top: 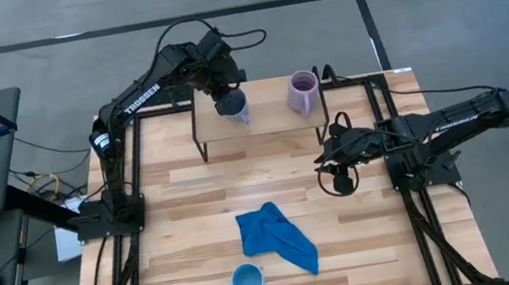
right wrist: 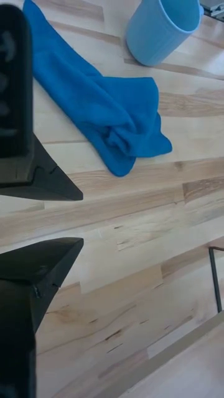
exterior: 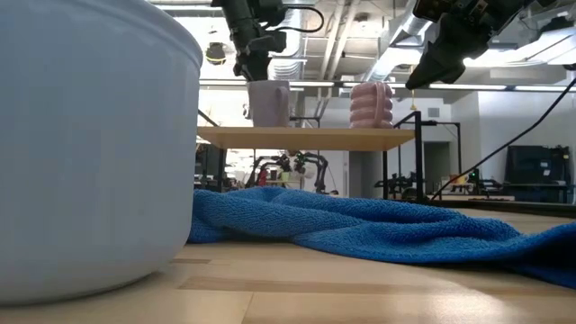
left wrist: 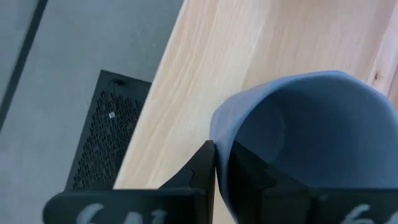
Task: Stack small to large cups/mugs on shelf
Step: Put the blue mug on the shelf
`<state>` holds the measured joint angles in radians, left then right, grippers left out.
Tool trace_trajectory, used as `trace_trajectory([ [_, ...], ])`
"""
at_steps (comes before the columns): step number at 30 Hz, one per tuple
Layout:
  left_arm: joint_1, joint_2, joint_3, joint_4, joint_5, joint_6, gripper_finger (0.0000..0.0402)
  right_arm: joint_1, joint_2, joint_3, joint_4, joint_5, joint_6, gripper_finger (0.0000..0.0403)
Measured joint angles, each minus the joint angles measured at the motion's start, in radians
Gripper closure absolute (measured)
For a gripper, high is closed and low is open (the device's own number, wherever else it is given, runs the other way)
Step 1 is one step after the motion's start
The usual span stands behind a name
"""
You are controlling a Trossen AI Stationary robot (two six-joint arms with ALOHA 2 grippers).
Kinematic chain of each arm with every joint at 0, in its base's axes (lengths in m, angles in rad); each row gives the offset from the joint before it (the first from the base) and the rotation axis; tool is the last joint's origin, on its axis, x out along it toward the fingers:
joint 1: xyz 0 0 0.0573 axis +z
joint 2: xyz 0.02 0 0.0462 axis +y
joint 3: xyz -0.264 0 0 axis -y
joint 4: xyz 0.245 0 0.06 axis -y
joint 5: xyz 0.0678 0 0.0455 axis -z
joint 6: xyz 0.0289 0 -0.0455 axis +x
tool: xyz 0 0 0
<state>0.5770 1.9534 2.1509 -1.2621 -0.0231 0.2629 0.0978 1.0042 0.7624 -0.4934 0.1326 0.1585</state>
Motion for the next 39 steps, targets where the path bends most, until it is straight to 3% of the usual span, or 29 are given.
trace_trajectory([
  [9,-0.008,0.054,0.007,-0.003,0.021,0.035,0.0393,0.0,0.0,0.0,-0.001,0.0,0.0,0.0274],
  [17,-0.008,0.068,0.003,0.009,0.018,0.05,0.037,0.0,0.0,0.0,-0.003,0.0,0.0,0.0274],
  [39,-0.017,0.071,-0.002,0.1,0.075,0.098,0.0366,0.0,0.0,0.0,-0.003,0.0,0.0,0.0274],
])
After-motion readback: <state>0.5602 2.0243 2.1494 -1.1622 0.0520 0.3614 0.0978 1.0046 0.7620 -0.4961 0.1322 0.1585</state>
